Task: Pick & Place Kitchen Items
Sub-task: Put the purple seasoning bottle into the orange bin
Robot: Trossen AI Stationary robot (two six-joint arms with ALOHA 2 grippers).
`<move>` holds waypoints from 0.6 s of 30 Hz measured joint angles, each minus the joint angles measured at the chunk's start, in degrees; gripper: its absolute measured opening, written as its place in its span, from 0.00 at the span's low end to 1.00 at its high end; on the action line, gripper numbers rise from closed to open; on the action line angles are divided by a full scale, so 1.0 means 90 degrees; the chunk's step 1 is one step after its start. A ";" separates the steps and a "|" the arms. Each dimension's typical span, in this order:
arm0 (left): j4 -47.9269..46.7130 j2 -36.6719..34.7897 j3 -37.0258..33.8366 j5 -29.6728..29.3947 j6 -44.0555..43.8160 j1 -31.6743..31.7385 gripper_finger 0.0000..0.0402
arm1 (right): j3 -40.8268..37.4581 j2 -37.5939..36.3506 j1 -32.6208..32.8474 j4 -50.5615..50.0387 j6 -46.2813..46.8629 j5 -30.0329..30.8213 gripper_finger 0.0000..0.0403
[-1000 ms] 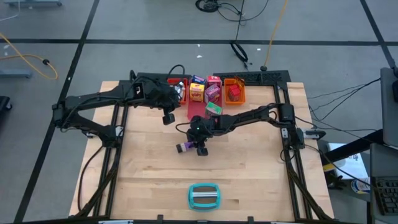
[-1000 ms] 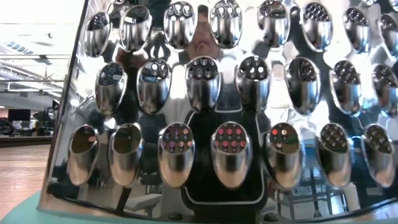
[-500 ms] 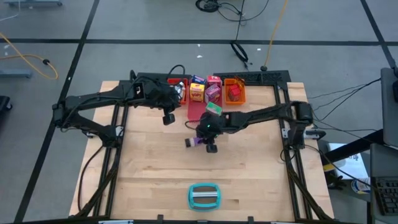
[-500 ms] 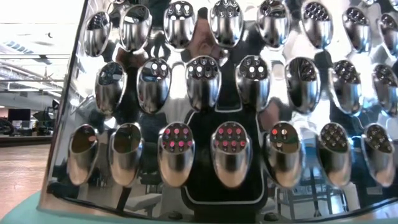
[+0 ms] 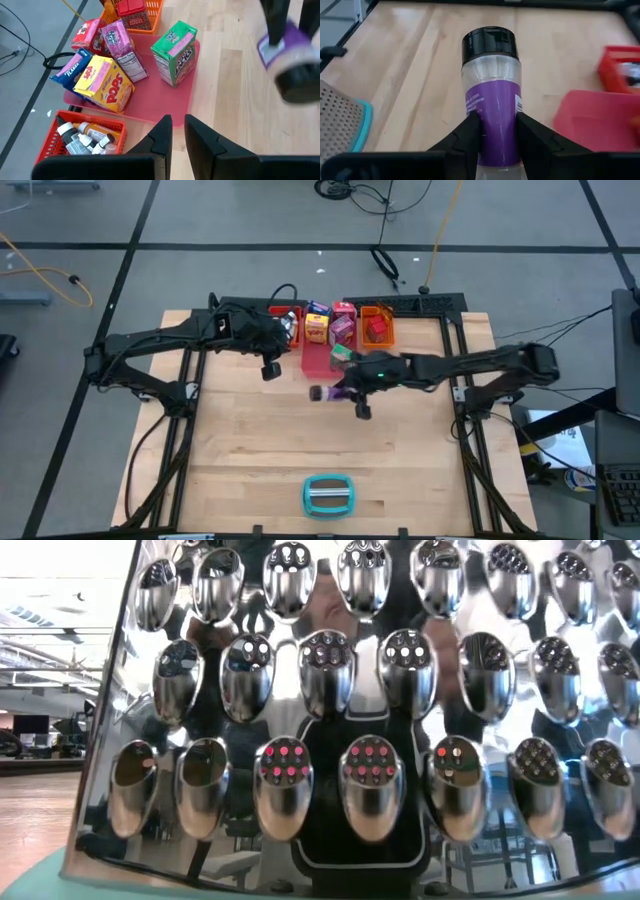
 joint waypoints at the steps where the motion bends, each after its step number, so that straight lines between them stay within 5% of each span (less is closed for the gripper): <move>1: 0.0002 0.0000 0.0000 -0.0002 -0.0007 0.0001 0.13 | -0.0175 -0.0218 0.0000 0.0120 0.0016 0.0134 0.25; 11: 0.0026 0.0000 0.0000 0.0001 -0.0099 -0.0002 0.13 | -0.2452 -0.2256 0.0000 0.2784 0.0347 0.2171 0.25; 18: 0.0163 0.0000 0.0000 0.0001 -0.0109 -0.0002 0.13 | -0.3796 -0.2511 -0.0039 0.5057 0.0398 0.3701 0.24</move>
